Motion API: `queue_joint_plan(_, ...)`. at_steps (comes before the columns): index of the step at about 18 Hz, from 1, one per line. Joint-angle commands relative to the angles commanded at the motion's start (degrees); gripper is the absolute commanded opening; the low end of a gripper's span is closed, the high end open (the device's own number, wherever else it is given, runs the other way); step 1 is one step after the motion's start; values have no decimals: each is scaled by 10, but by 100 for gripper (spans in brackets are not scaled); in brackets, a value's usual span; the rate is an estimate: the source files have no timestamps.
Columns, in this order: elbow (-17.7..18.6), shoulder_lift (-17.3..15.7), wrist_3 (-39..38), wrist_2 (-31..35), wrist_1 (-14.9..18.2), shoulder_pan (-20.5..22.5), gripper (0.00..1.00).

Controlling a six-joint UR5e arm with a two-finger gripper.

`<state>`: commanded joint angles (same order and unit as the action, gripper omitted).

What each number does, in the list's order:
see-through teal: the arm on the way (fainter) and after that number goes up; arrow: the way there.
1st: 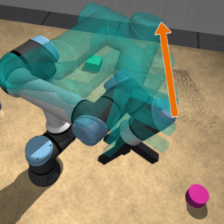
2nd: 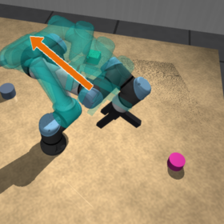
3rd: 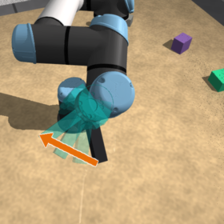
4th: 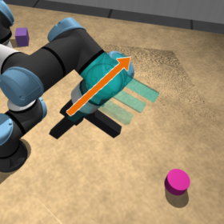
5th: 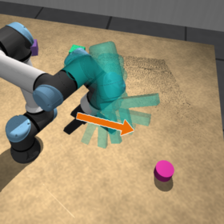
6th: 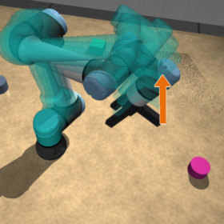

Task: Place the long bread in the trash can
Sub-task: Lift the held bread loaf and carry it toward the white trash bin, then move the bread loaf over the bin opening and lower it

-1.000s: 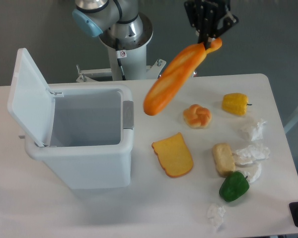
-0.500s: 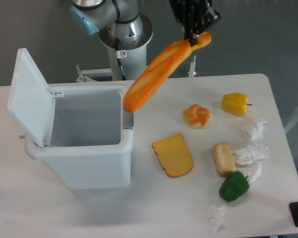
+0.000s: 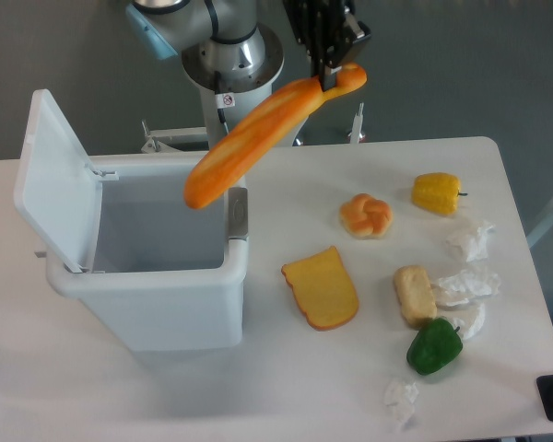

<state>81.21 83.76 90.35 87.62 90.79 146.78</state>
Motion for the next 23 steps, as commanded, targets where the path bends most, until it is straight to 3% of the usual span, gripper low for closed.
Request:
queue_joint_plan(3, 1, -1, -1, 29, -21, -18, 11)
queue_joint_plan(10, 4, -2, -8, 96, -21, -51, 11)
queue_joint_plan(23, 15, 25, -28, 100, -41, -106, 11)
